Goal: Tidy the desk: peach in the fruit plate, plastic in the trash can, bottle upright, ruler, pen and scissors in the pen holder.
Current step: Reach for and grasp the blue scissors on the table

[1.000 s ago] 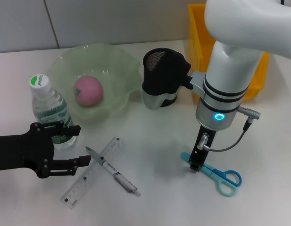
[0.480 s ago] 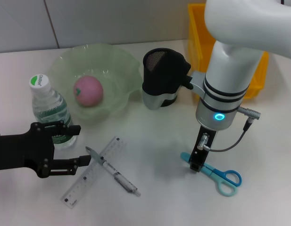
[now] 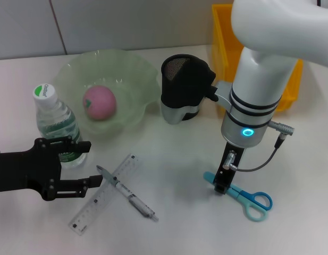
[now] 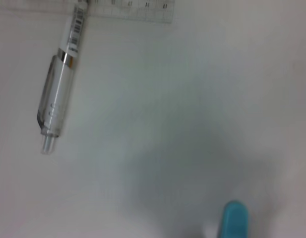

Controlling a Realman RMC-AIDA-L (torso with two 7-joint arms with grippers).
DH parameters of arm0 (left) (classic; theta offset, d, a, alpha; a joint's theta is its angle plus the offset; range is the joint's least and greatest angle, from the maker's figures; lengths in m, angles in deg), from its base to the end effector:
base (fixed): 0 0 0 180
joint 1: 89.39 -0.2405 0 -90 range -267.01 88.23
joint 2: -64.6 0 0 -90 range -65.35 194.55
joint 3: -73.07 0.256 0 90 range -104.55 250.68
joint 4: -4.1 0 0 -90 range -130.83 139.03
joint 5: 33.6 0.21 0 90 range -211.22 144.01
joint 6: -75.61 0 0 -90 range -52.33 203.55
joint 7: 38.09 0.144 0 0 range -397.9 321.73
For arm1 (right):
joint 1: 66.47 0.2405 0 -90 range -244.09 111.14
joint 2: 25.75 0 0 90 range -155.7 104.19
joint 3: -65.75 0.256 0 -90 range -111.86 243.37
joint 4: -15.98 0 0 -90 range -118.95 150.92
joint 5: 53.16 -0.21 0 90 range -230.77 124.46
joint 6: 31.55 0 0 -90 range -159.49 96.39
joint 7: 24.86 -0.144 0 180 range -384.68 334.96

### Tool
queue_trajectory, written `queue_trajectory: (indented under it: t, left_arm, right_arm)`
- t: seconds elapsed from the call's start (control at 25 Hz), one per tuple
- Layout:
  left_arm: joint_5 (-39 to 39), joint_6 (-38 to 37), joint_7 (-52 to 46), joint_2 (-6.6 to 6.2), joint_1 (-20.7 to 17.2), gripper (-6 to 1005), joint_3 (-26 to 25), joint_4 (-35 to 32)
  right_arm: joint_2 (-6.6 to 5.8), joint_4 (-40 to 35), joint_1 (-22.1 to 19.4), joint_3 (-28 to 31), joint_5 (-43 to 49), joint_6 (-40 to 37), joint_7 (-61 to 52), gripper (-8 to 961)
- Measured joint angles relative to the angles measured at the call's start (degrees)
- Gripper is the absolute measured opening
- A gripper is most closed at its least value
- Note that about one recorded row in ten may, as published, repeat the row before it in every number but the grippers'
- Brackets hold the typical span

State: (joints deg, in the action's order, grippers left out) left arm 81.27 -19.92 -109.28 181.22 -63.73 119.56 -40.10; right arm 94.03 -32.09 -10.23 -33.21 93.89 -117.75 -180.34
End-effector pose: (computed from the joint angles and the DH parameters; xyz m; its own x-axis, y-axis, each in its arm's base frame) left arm -0.2732 0.3058 0.0172 0.9083 0.1691 0.3826 0.2423 -0.9583 -0.1516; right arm 0.1548 0.3568 -0.0823 0.5950 -0.5502 0.5859 -0.4204 -0.8343 -0.3566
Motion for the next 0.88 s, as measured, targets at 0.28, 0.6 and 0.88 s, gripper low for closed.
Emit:
queue_trajectory:
  t: [0.28,0.6,0.88]
  left_arm:
    - [0.0,0.0,0.0,0.0,0.0,776,0.0,0.0]
    - [0.0,0.07,0.0,0.0,0.0,775,0.0,-0.09]
    - [0.0,0.09,0.0,0.0,-0.09,775,0.0,-0.09]
  right_arm:
    - [0.0,0.0,-0.08,0.0,0.0,0.22,0.21,279]
    - [0.0,0.15,-0.26,-1.42,-0.1,0.39,0.23,272]
    - [0.03,0.12,-0.35,-1.41,-0.2,0.42,0.23,240]
